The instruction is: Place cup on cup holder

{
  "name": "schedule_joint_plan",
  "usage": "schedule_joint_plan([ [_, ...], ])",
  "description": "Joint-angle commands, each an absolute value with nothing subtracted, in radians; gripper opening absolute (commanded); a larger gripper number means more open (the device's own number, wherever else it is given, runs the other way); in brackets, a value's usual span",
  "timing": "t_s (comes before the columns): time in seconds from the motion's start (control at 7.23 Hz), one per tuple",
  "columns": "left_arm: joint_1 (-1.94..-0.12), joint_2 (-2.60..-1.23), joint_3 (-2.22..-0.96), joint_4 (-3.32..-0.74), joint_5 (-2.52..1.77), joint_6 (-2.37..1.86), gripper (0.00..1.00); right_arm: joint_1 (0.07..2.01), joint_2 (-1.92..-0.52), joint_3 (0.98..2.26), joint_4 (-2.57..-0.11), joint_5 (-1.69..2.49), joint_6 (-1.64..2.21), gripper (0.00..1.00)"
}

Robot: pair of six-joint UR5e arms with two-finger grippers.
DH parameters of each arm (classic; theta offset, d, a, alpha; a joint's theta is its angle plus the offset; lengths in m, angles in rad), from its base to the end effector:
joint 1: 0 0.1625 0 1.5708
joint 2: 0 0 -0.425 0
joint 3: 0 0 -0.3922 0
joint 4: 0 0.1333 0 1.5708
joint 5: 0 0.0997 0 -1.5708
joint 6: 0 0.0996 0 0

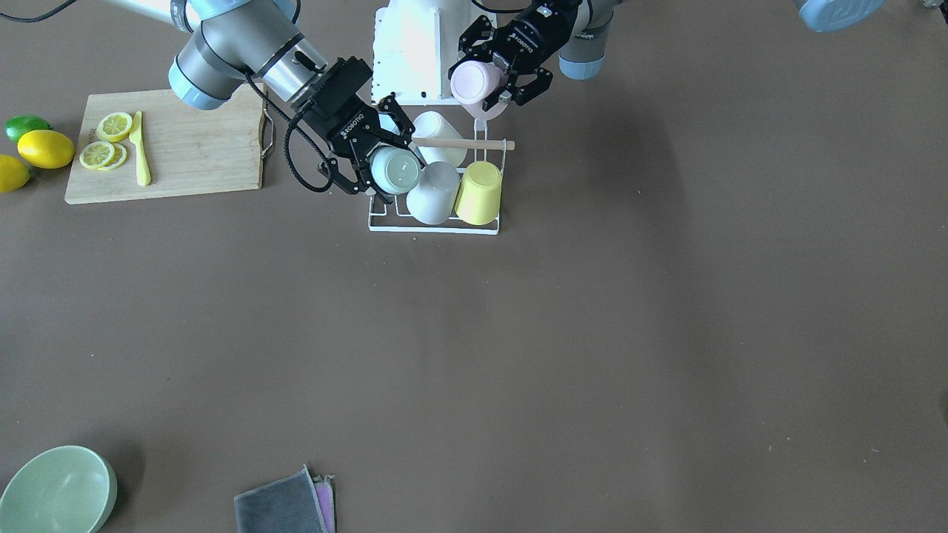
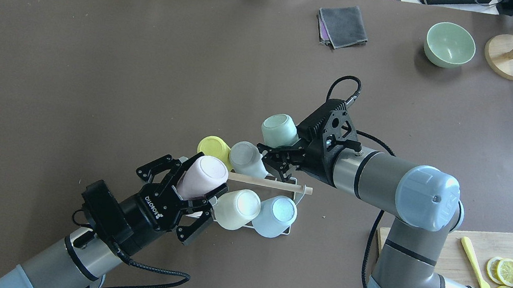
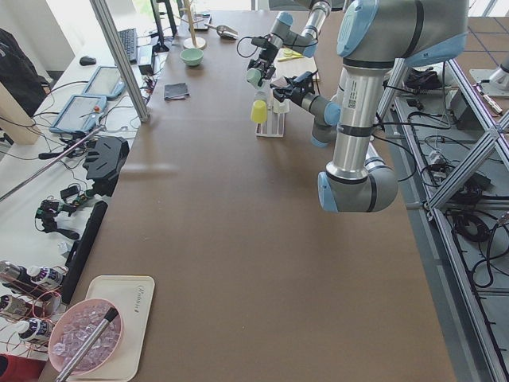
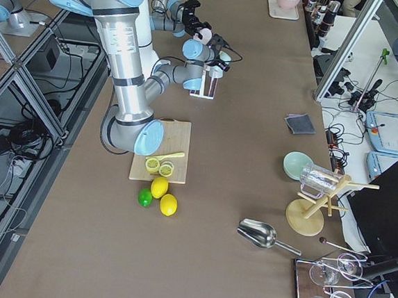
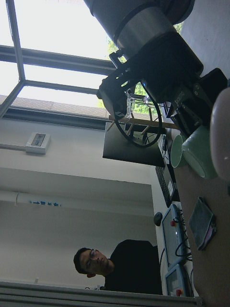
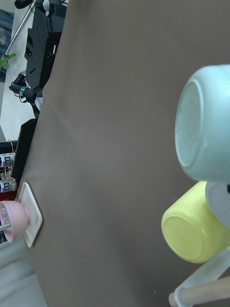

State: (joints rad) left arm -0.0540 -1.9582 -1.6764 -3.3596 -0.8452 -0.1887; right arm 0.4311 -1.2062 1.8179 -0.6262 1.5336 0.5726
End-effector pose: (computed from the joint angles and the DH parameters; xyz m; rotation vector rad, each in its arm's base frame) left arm 0.4860 -0.2260 0.2462 1.6176 1.3092 -0.0335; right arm -0.4639 -0.3642 0.2361 1.0520 -1.1673 -0.4179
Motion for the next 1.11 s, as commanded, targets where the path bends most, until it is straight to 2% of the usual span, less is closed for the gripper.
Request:
schedule_joint_plan([
  [0.0, -0.052, -1.967, -1.64, -3.379, -0.845, -0.189, 0.0, 0.428, -1.207, 1.821, -0.626, 1.534, 0.577, 0.0],
  [0.41, -0.052, -1.968, -1.623, -3.381, -0.845, -0.189, 0.0, 0.426, -1.223, 1.827, -0.624, 1.534, 0.577, 0.0],
  [0.55, -0.054, -1.968, -1.623, -3.379, -0.845, -0.189, 0.0, 0.425, -1.223, 1.827, -0.624, 1.534, 0.58, 0.04],
  [0.69, -0.054, -1.968, -1.623, -3.381, -0.845, -0.189, 0.0, 0.422, -1.224, 1.828, -0.624, 1.535, 0.584, 0.17],
  [0.83, -0.054, -1.968, -1.623, -3.379, -0.845, -0.189, 0.0, 0.419, -1.224, 1.83, -0.621, 1.532, 0.612, 0.99],
  [0.97, -0.054, -1.97, -1.626, -3.378, -0.845, -0.189, 0.0, 0.419, -1.224, 1.83, -0.621, 1.534, 0.62, 1.0],
])
